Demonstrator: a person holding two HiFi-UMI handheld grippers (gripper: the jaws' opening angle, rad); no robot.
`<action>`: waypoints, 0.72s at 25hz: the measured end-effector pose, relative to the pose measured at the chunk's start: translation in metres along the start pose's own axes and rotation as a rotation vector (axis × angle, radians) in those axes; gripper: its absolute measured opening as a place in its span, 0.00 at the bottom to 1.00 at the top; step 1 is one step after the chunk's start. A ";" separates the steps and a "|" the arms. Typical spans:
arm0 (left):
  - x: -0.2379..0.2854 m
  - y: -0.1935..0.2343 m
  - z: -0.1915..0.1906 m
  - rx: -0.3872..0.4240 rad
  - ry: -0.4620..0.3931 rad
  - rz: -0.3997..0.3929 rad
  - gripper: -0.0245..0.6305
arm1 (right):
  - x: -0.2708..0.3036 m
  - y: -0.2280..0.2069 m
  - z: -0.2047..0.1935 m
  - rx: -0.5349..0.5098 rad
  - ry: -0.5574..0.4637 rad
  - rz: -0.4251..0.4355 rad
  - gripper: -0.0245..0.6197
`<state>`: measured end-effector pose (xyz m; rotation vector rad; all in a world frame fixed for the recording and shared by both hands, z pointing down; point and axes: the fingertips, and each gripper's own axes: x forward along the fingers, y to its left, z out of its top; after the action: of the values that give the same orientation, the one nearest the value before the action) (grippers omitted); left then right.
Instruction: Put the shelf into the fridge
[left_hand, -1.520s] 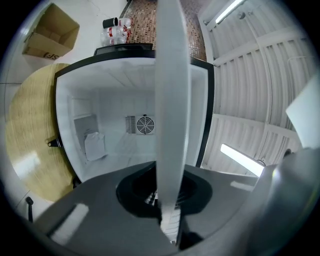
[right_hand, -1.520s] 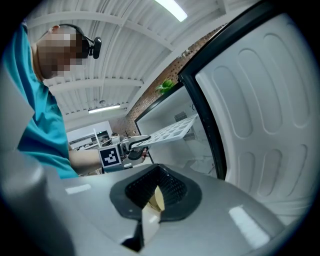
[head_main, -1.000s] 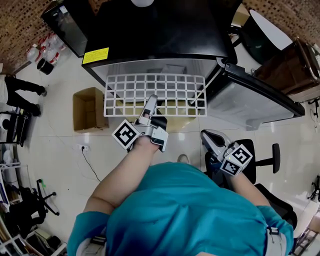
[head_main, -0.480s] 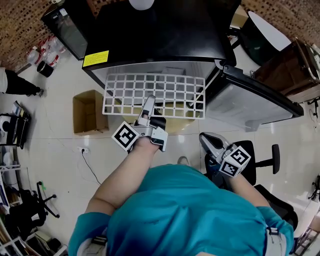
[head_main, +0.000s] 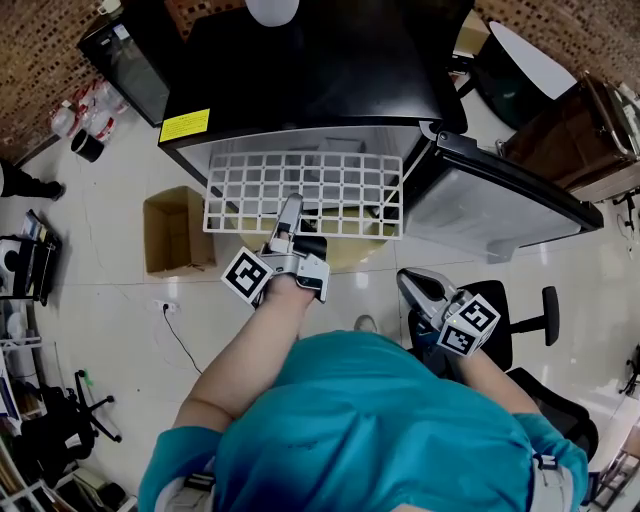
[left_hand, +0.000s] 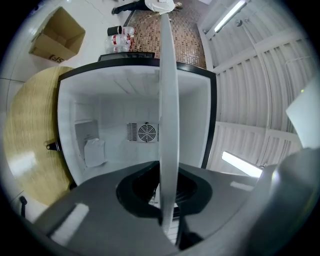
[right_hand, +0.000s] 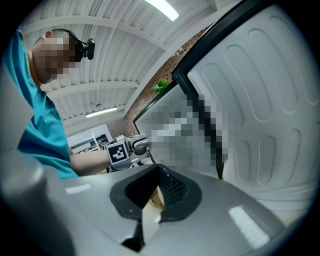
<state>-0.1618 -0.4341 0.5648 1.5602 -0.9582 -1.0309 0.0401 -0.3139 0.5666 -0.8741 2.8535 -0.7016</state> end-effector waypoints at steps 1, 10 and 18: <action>0.001 0.000 0.001 -0.001 -0.004 -0.003 0.08 | 0.000 0.000 0.000 0.000 0.000 0.000 0.04; 0.003 -0.008 0.003 -0.011 -0.040 -0.012 0.08 | -0.005 0.005 -0.004 -0.007 0.003 0.007 0.04; 0.000 -0.002 0.001 -0.069 -0.100 -0.004 0.08 | -0.014 0.007 -0.010 -0.008 0.016 0.014 0.04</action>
<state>-0.1624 -0.4337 0.5629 1.4653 -0.9779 -1.1421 0.0463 -0.2969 0.5716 -0.8530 2.8748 -0.6997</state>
